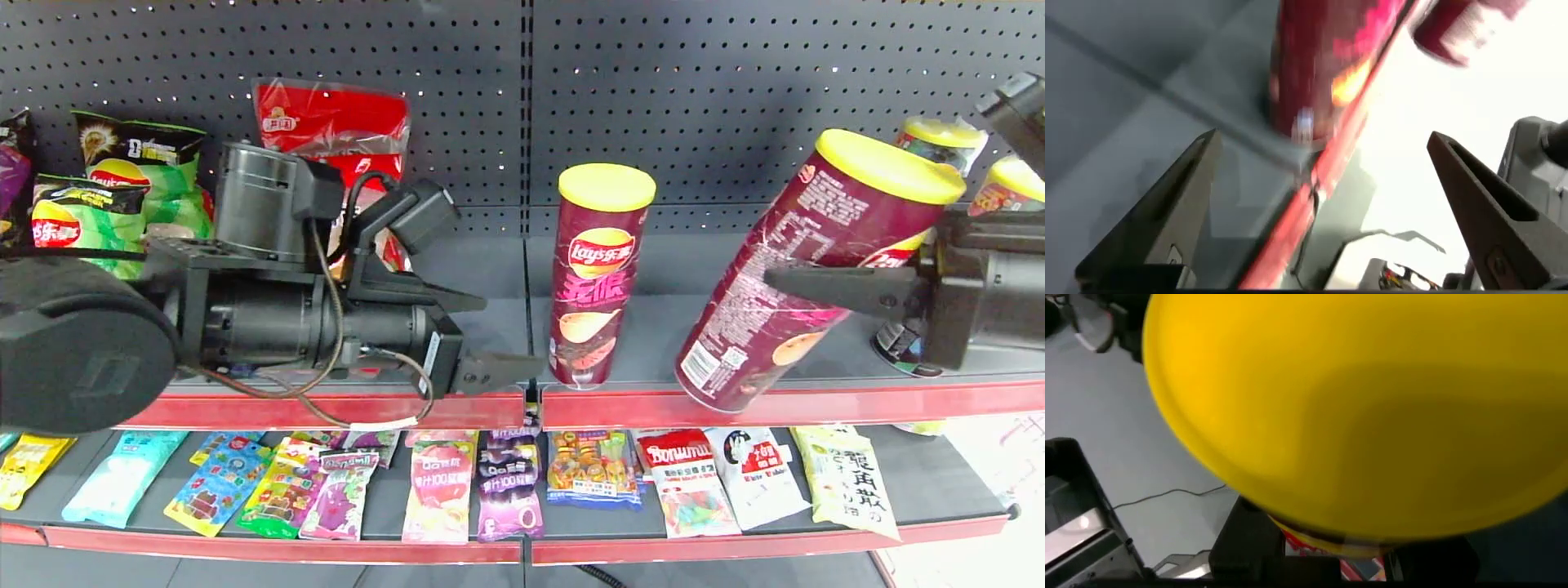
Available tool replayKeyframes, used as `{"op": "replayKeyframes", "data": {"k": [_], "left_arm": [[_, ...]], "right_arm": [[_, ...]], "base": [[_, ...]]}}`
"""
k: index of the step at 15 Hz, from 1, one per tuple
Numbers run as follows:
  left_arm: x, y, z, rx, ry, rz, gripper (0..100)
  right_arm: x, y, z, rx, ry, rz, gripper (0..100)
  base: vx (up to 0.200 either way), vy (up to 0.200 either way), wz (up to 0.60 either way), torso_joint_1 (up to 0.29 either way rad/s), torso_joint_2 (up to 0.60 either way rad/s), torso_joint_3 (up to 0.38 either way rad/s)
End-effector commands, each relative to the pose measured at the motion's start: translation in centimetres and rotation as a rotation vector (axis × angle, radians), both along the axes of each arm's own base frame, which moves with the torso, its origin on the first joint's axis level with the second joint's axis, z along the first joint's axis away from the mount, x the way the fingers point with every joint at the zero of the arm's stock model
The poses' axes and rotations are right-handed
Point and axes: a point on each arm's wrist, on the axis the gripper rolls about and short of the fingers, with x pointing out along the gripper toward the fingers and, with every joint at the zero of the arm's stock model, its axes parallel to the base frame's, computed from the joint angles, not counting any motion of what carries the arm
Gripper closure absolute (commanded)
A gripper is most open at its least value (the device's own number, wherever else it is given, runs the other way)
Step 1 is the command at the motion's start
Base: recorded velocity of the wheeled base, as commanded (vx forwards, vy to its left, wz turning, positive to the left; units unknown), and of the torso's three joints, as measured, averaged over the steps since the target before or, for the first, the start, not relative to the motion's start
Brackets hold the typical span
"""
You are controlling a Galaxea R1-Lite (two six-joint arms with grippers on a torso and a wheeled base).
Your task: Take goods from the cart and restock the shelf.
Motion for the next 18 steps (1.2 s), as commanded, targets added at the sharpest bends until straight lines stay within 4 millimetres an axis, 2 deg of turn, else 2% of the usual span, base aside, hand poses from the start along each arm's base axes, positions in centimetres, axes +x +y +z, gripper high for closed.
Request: {"op": "replayKeyframes", "data": {"k": [1,3,4,6,11,18], "left_arm": [[-2.0,1.7,1.0,-0.018,-0.026,0.015,0],[-2.9,2.6,1.0,-0.018,-0.026,0.024,0],[-2.9,2.6,1.0,-0.018,-0.026,0.024,0],[-4.2,3.6,0.7,-0.015,-0.020,0.034,0],[-5.4,5.2,0.7,-0.019,-0.027,0.066,0],[-5.4,5.6,0.6,-0.019,-0.027,0.083,0]], "right_arm": [[3.5,0.6,-0.1,-0.015,0.025,-0.026,100],[5.2,1.0,0.1,-0.027,0.011,-0.031,100],[5.2,1.0,0.1,-0.027,0.011,-0.031,100],[7.9,1.8,-0.3,-0.059,-0.001,-0.024,100],[13.0,3.6,-0.3,-0.081,-0.048,-0.011,100],[16.3,6.2,-0.9,-0.077,-0.060,0.028,100]], "base": [[0.000,0.000,0.00,0.000,0.00,0.000],[0.000,0.000,0.00,0.000,0.00,0.000],[0.000,0.000,0.00,0.000,0.00,0.000],[0.000,0.000,0.00,0.000,0.00,0.000],[0.000,0.000,0.00,0.000,0.00,0.000],[0.000,0.000,0.00,0.000,0.00,0.000]]}}
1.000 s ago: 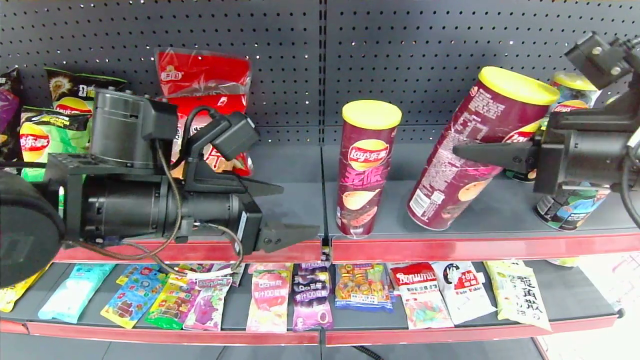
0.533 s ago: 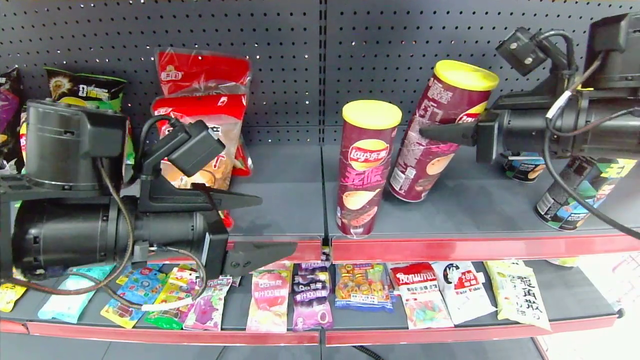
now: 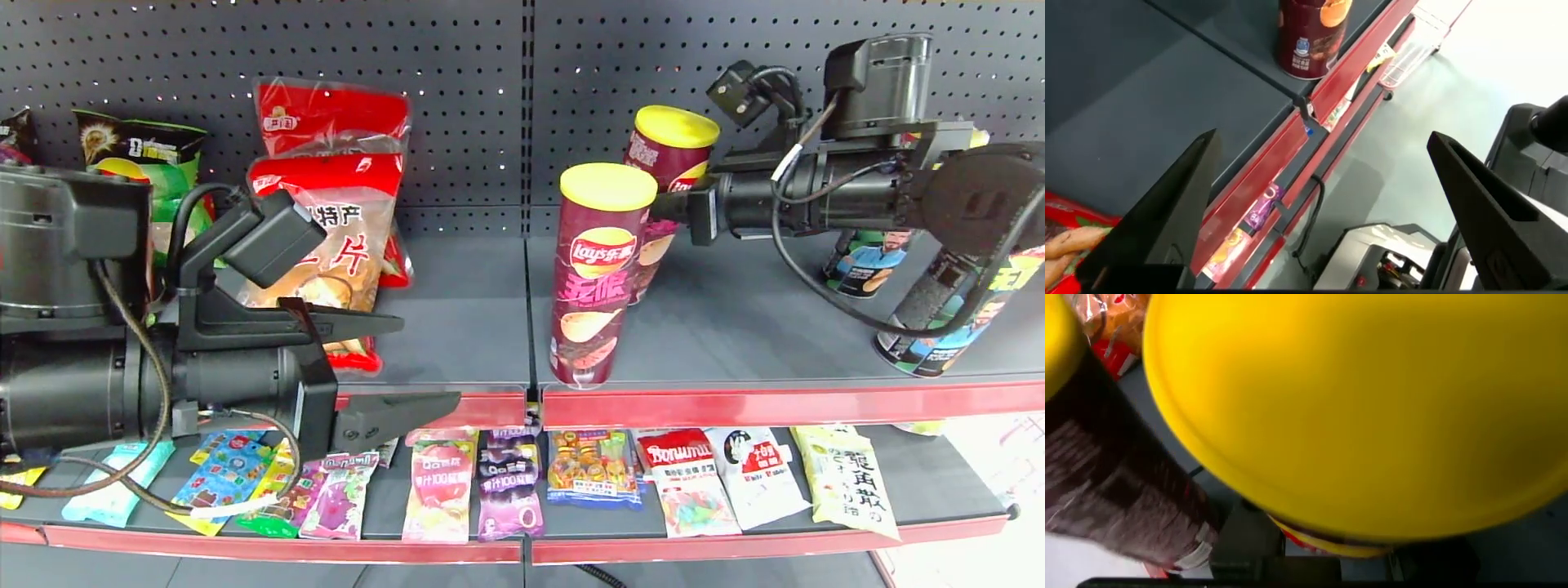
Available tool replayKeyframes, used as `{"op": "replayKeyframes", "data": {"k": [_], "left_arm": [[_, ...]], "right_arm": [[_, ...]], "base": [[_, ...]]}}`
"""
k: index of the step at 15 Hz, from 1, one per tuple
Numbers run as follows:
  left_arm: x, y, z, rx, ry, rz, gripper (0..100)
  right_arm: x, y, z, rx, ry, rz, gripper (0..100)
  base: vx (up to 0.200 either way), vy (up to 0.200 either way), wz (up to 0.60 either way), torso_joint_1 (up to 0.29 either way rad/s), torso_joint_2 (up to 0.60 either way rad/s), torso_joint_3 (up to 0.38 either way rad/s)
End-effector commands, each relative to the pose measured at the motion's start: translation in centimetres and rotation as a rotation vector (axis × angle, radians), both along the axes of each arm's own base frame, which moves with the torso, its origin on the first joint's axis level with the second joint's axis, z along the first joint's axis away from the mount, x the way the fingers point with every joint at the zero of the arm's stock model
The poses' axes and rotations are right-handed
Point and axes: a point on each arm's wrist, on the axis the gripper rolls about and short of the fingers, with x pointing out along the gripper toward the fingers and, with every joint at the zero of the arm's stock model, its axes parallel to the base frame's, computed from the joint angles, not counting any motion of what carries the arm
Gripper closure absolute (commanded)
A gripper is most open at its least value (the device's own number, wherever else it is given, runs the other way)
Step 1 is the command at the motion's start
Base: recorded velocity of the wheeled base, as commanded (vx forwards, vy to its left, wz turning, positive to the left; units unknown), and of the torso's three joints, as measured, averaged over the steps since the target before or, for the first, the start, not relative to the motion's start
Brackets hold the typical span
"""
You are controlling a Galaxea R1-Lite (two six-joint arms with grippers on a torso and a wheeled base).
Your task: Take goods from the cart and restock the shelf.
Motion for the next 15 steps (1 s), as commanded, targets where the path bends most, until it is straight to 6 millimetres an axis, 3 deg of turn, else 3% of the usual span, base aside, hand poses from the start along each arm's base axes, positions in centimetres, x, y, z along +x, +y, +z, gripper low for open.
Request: {"op": "replayKeyframes", "data": {"k": [1,7,14,15], "left_arm": [[0.0,0.1,-0.1,0.001,0.001,0.004,0],[0.0,0.1,-0.3,0.004,0.011,0.006,0],[0.1,0.1,-0.6,0.009,0.019,0.007,0],[0.1,0.2,-0.6,0.009,0.020,0.007,0]], "right_arm": [[1.3,1.1,-0.8,-0.003,0.009,0.015,100],[2.3,2.7,-1.3,0.000,0.010,0.045,100],[2.5,2.8,-1.6,-0.001,0.019,0.050,100],[2.5,2.9,-1.5,0.000,0.017,0.053,0]], "base": [[0.000,0.000,0.00,0.000,0.00,0.000],[0.000,0.000,0.00,0.000,0.00,0.000],[0.000,0.000,0.00,0.000,0.00,0.000],[0.000,0.000,0.00,0.000,0.00,0.000]]}}
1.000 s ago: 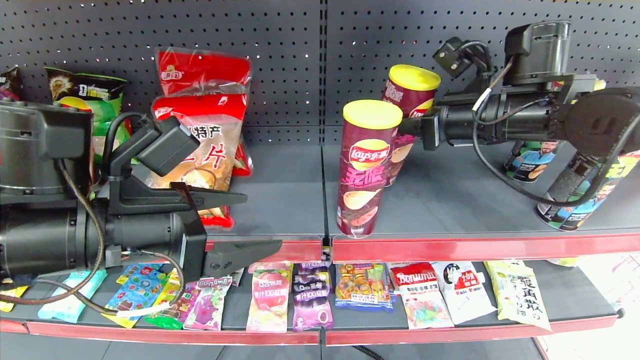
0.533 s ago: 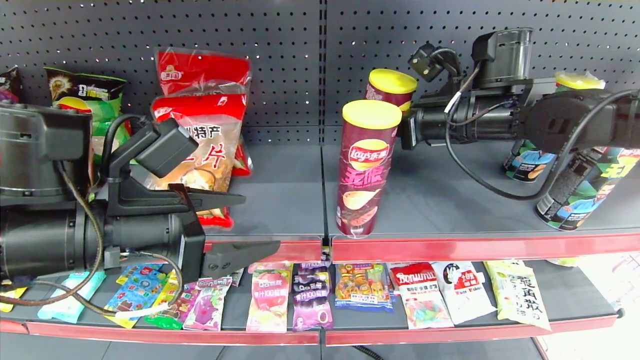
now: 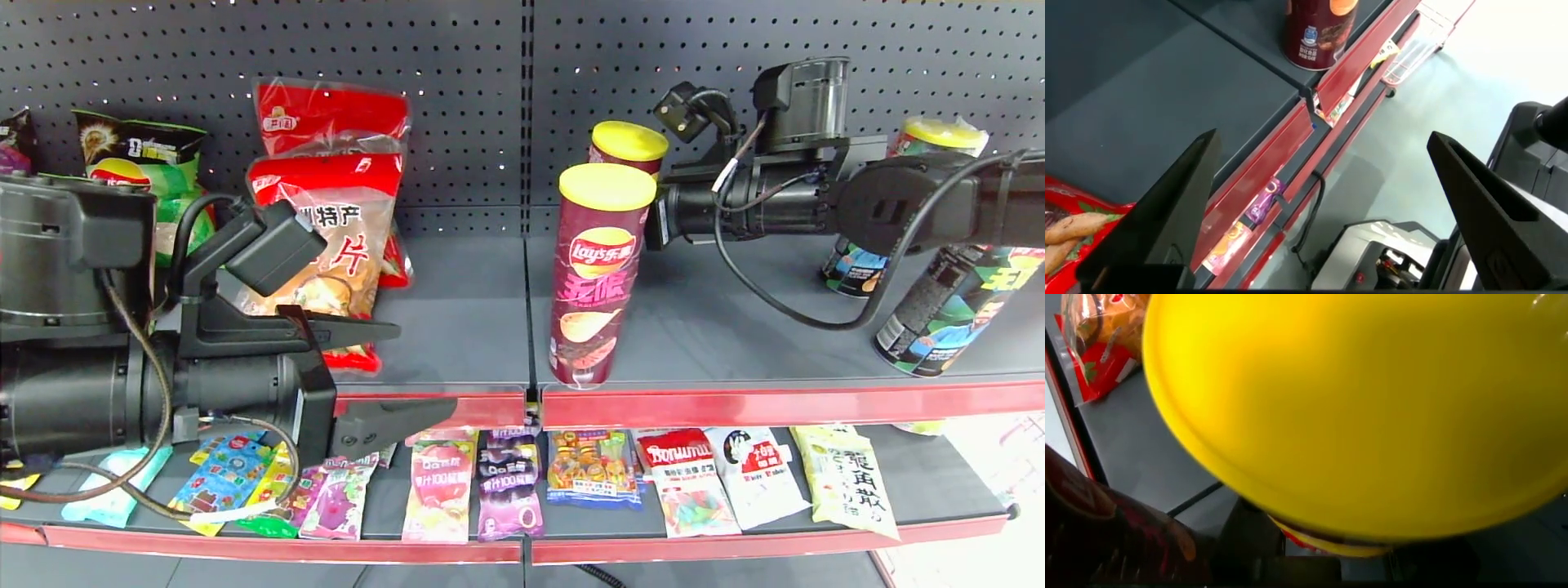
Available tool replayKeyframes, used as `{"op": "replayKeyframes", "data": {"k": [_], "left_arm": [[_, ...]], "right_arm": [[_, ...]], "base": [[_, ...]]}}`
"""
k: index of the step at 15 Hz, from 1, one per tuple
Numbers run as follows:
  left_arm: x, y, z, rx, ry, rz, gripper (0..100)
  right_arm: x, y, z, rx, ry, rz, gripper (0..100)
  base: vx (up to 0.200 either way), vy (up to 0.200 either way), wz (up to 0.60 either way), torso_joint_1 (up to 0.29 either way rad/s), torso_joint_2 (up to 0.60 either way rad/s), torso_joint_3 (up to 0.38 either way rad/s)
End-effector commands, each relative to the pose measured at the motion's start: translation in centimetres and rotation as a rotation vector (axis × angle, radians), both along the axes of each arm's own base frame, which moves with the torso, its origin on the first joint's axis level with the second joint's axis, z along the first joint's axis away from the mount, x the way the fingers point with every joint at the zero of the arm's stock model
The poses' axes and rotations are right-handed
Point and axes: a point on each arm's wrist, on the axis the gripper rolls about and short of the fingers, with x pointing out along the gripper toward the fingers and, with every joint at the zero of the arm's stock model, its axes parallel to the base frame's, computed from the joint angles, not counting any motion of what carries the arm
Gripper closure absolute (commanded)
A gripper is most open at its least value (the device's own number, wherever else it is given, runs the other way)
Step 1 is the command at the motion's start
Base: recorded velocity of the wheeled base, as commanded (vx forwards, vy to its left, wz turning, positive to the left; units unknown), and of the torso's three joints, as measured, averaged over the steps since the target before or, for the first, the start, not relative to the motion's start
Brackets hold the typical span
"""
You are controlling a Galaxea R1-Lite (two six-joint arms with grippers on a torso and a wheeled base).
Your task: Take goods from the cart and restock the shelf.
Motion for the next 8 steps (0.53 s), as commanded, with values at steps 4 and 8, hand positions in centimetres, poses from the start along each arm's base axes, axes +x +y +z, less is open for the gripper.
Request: {"op": "replayKeyframes", "data": {"k": [4,8], "left_arm": [[0.09,-0.04,-0.19,0.003,0.007,0.000,0],[0.10,-0.08,-0.23,0.005,0.007,-0.002,0]], "right_arm": [[-0.16,0.08,0.14,0.002,-0.001,-0.002,0],[-0.85,-0.75,0.78,0.005,-0.007,-0.019,0]], "base": [[0.000,0.000,0.00,0.000,0.00,0.000],[0.000,0.000,0.00,0.000,0.00,0.000]]}}
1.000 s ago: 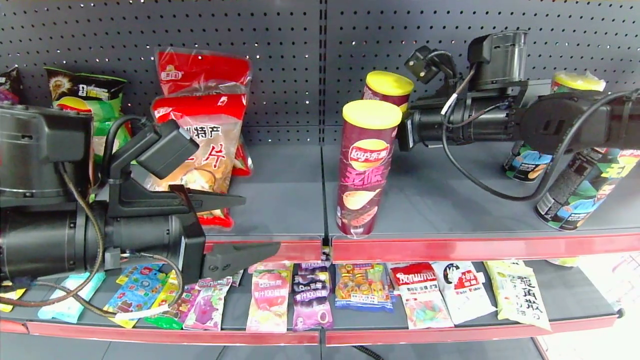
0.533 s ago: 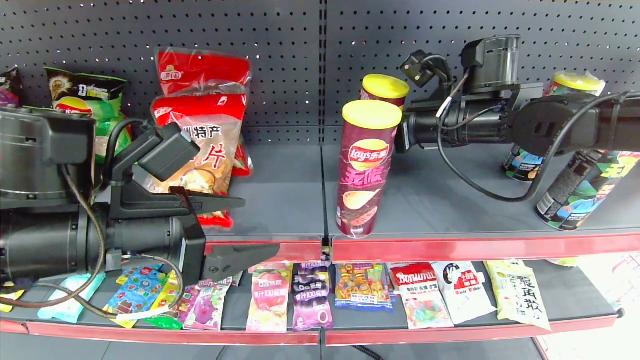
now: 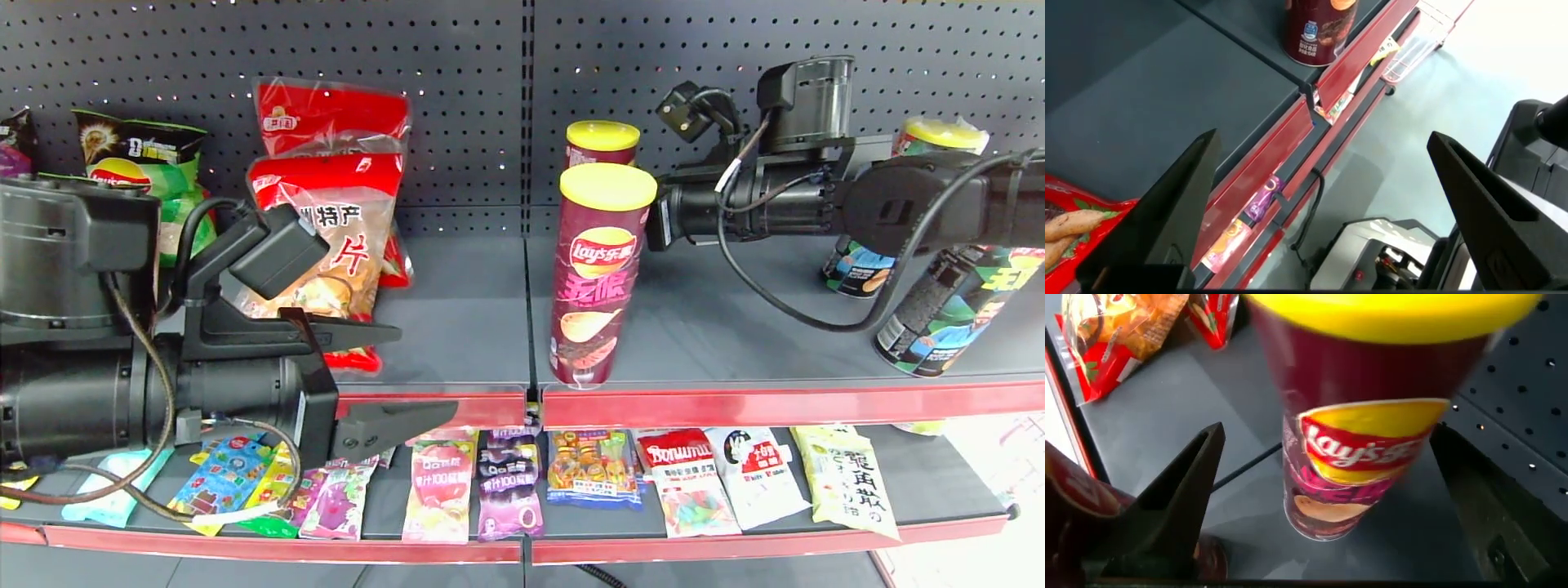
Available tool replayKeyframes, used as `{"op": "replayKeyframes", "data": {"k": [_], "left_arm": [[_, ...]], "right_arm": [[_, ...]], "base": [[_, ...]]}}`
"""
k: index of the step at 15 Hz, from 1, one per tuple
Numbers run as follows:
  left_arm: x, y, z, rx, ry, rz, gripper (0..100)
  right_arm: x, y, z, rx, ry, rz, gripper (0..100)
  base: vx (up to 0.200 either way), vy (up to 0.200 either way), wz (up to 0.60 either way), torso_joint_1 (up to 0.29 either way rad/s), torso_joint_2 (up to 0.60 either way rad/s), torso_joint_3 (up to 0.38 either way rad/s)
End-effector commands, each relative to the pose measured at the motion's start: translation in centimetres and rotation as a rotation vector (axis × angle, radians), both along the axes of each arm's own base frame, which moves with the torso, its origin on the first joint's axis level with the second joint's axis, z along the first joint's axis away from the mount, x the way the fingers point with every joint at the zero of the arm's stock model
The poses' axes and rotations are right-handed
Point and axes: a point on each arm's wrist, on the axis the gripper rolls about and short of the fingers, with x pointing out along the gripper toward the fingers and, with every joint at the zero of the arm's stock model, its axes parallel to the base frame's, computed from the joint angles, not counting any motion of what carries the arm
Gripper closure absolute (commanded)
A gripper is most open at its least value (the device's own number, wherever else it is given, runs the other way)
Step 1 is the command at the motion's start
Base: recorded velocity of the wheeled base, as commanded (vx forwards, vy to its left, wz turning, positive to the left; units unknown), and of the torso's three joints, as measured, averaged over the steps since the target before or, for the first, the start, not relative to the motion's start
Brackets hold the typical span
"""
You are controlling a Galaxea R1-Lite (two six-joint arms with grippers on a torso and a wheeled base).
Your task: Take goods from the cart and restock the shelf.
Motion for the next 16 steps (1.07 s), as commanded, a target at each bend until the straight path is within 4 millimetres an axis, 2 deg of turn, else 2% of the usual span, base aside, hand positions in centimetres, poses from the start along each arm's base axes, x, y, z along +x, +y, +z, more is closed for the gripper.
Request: {"op": "replayKeyframes", "data": {"k": [1,3,6,8,13,15,16], "left_arm": [[0.1,-0.1,-0.1,0.002,0.002,-0.001,0],[0.3,-0.1,-0.2,0.006,0.008,-0.001,0],[0.7,-0.4,-0.5,0.013,0.019,0.002,0],[1.3,-0.7,-0.8,0.024,0.029,0.013,0],[5.0,-2.9,-1.9,0.059,0.057,0.024,0],[6.6,-3.9,-2.7,0.080,0.071,0.034,0],[7.3,-4.3,-2.9,0.083,0.072,0.038,0]], "right_arm": [[-0.8,-1.1,0.7,0.005,-0.009,-0.019,0],[-1.9,-2.3,0.6,-0.001,0.012,-0.054,0],[-4.5,-3.7,0.7,-0.005,0.034,-0.079,0],[-7.1,-5.2,0.5,-0.022,0.049,-0.140,0],[-18.5,-8.5,-2.1,-0.023,0.113,-0.117,0],[-22.0,-9.8,-2.9,-0.012,0.093,-0.115,0],[-23.1,-10.3,-3.2,0.000,0.089,-0.117,0]], "base": [[0.000,0.000,0.00,0.000,0.00,0.000],[0.000,0.000,0.00,0.000,0.00,0.000],[0.000,0.000,0.00,0.000,0.00,0.000],[0.000,0.000,0.00,0.000,0.00,0.000],[0.000,0.000,0.00,0.000,0.00,0.000],[0.000,0.000,0.00,0.000,0.00,0.000],[0.000,0.000,0.00,0.000,0.00,0.000]]}}
